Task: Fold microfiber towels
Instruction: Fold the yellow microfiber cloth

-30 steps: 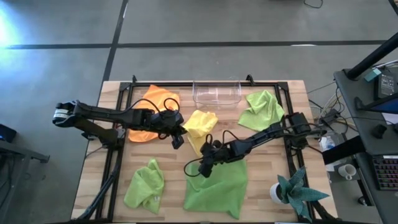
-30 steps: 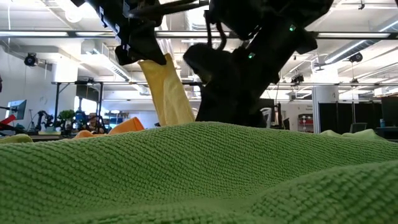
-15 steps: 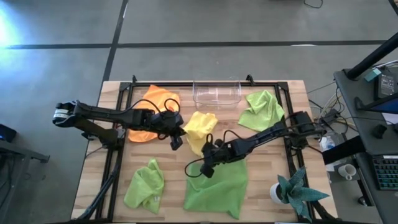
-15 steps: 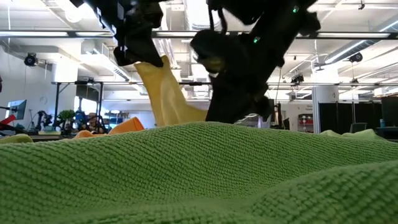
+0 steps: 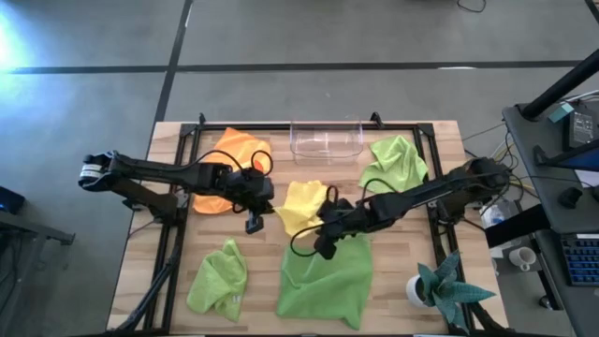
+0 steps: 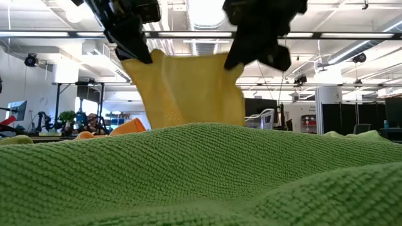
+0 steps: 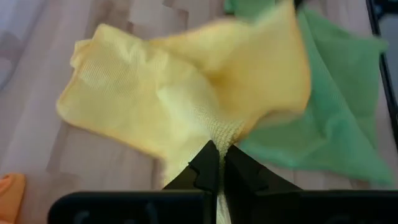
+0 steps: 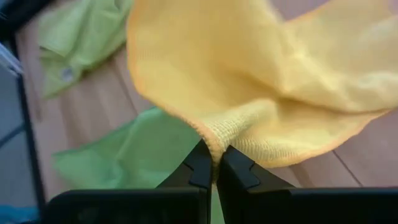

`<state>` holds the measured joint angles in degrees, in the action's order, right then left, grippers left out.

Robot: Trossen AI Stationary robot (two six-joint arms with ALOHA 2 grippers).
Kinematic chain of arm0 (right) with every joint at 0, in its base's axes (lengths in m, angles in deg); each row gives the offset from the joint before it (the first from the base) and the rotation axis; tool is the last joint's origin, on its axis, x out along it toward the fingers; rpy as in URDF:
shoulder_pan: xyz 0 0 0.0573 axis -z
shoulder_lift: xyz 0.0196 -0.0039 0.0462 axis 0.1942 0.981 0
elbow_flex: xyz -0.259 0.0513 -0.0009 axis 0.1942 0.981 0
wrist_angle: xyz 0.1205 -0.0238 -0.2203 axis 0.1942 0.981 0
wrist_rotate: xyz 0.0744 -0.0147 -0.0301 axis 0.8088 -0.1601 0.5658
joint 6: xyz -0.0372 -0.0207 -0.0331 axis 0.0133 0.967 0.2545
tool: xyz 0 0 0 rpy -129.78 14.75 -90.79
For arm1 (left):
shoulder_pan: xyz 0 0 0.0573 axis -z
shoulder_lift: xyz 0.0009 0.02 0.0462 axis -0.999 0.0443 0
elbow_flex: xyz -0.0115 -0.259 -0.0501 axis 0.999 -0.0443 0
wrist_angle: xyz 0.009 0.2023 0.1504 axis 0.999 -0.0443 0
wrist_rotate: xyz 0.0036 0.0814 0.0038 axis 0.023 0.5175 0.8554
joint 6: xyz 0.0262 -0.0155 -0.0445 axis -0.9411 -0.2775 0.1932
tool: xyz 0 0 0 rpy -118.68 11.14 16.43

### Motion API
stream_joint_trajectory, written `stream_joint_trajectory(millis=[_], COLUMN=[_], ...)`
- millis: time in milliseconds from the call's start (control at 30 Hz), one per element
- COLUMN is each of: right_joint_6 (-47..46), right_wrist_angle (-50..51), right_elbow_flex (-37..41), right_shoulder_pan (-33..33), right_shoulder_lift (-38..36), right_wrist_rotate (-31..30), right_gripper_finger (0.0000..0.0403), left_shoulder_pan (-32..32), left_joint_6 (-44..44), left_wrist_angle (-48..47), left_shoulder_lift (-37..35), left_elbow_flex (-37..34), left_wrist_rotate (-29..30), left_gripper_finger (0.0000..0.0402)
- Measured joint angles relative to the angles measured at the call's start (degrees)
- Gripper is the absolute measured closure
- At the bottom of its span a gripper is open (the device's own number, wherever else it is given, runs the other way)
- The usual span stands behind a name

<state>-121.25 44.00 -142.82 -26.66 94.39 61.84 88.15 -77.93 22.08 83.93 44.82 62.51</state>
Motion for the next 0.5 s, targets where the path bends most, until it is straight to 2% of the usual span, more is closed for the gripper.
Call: stream_joint_trajectory(millis=[300,500], right_joint_6=[-0.83,0.03], right_wrist_angle=[6.19,11.38], right_elbow_flex=[-2.53,-7.25], right_shoulder_pan=[0.24,0.26], right_shoulder_lift=[-7.08,-7.74], right_wrist_rotate=[-0.86,-6.24], right_gripper_finger=[0.0394,0.0394], left_shoulder_pan=[0.0,0.0], left_joint_6=[-4.5,-7.75], left_wrist_angle=[-9.84,-19.07], left_shoulder_lift=[-0.05,-0.07], left_elbow_flex=[7.13,12.99], left_wrist_rotate=[-0.6,-1.19], left_gripper_finger=[0.0402,0.0402])
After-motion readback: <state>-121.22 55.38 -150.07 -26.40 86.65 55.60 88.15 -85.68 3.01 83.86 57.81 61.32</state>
